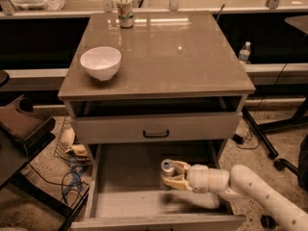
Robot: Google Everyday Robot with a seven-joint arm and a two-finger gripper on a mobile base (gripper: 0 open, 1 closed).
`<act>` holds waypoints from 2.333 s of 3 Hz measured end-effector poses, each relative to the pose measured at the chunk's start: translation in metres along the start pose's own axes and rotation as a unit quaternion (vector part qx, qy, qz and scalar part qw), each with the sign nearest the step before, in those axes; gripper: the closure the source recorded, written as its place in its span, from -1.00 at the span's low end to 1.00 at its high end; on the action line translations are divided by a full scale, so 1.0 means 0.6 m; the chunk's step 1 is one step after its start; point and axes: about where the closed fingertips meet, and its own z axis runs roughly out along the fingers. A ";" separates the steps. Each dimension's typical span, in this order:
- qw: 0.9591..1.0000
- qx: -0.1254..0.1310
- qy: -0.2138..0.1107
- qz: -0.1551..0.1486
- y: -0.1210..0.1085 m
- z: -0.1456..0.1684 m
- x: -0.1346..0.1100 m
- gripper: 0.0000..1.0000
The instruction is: Place redbull can into middle drawer
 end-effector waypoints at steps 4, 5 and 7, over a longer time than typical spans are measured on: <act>0.998 -0.043 0.002 -0.038 0.015 0.063 0.109 0.65; 0.998 -0.045 0.002 -0.038 0.016 0.066 0.109 0.17; 0.998 -0.049 0.000 -0.037 0.020 0.072 0.108 -0.76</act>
Offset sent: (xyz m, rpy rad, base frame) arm -0.0020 0.0286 -0.0761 -0.0229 -0.0711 0.0977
